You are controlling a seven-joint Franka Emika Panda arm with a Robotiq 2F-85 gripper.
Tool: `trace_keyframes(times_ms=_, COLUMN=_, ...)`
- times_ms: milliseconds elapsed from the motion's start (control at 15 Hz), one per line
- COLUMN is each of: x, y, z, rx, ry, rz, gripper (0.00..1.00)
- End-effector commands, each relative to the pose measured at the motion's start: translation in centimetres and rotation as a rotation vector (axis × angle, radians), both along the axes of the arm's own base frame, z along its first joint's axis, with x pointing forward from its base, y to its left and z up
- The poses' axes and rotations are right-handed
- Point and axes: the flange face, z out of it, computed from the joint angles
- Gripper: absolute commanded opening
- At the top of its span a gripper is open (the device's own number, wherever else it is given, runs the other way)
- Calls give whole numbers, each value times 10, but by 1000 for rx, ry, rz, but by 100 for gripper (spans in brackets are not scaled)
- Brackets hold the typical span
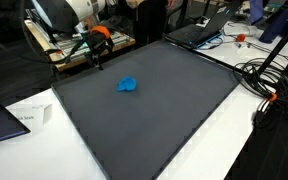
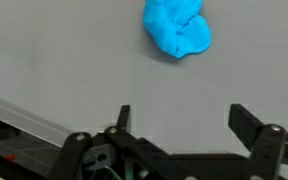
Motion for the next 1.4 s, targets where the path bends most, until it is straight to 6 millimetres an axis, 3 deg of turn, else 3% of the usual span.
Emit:
trace_keyframes(times_ms=0, x=-25, y=20, z=11, rx=-71, ry=-52, rz=-64, gripper=100)
trace_keyframes(times_ms=400, x=-43, y=58, z=29, rx=-154, ry=-90, rz=-132, gripper=100)
trace_keyframes(times_ms=867, x=-42, y=102, z=55, rx=-242, ry=-145, rz=-199, gripper=100)
trace_keyframes(times_ms=1333, x=-37, y=121, z=66, rx=-269, ry=-220, rz=-272, gripper=100)
